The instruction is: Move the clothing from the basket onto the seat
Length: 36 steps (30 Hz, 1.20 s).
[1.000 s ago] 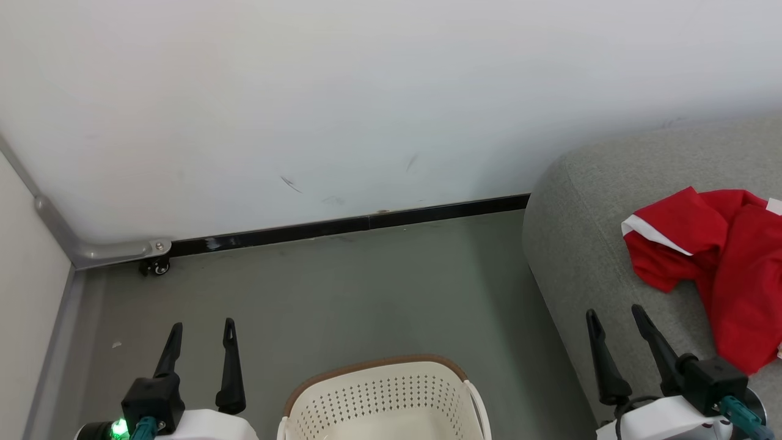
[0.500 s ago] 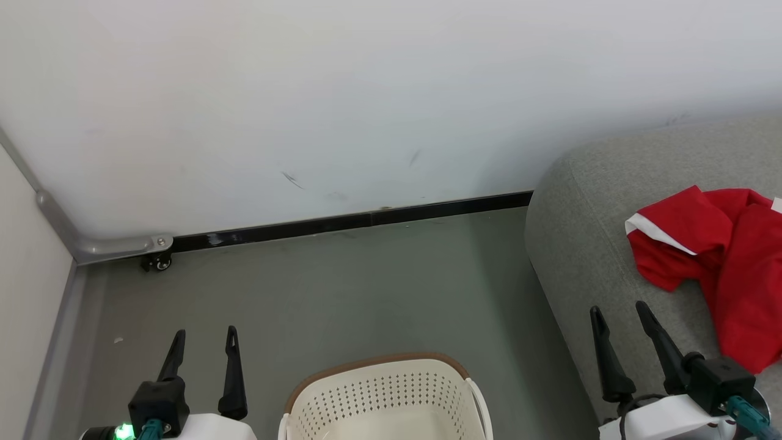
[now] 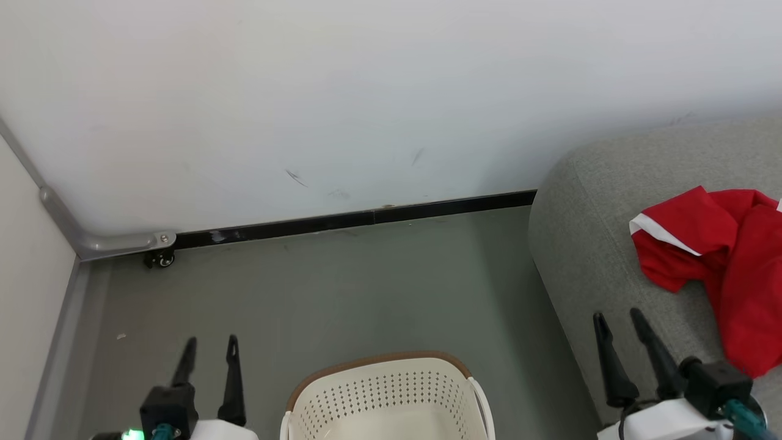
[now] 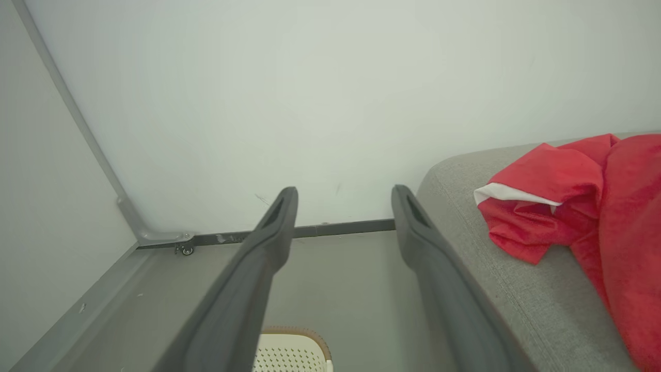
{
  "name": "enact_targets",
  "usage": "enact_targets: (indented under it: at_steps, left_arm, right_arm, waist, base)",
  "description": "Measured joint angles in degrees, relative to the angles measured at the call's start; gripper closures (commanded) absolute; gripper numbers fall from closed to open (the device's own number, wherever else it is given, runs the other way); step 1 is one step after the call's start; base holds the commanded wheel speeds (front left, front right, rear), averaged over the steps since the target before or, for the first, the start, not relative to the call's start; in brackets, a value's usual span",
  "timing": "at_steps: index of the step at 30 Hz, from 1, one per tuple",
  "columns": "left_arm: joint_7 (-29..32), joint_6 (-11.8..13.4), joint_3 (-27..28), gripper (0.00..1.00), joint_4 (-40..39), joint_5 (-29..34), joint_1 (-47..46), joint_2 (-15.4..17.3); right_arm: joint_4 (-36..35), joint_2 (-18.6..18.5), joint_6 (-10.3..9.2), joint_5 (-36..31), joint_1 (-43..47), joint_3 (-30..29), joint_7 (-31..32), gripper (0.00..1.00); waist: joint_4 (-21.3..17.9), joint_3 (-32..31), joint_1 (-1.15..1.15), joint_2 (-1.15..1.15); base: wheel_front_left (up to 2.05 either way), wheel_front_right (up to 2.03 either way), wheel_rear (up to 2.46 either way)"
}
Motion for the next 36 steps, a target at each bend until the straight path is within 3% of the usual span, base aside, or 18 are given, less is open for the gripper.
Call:
enact_targets:
  at_steps: [8,23,30,36]
  left_arm:
    - [0.76,-0.71,0.02,1.00,2.74,-1.10,2.25,-1.53]
    - [4.66,-3.94,3.69,1.00,3.43,-14.35,2.09,-2.41]
    - [5.84,-5.34,4.91,1.00,3.26,-18.59,1.78,-2.90]
    - [7.27,-6.46,6.20,1.00,3.02,-23.06,1.47,-3.22]
  right_arm:
    - [3.26,0.54,-0.01,1.32,2.16,-0.01,0.24,1.00]
    - [4.92,0.56,-0.01,14.60,-0.25,-2.81,4.41,1.00]
    - [4.85,0.56,-0.01,19.41,-0.65,-3.24,5.73,1.00]
    - [4.60,0.56,-0.01,24.34,-0.74,-3.60,7.09,1.00]
  waist:
    - [0.06,0.04,0.00,0.00]
    - [0.55,0.34,0.03,0.00]
    - [0.83,0.44,0.24,0.00]
    - [1.05,0.39,0.56,0.00]
  base:
    - [0.00,0.00,0.00]
    - [0.00,0.00,0.00]
    - [0.00,0.00,0.00]
    - [0.00,0.00,0.00]
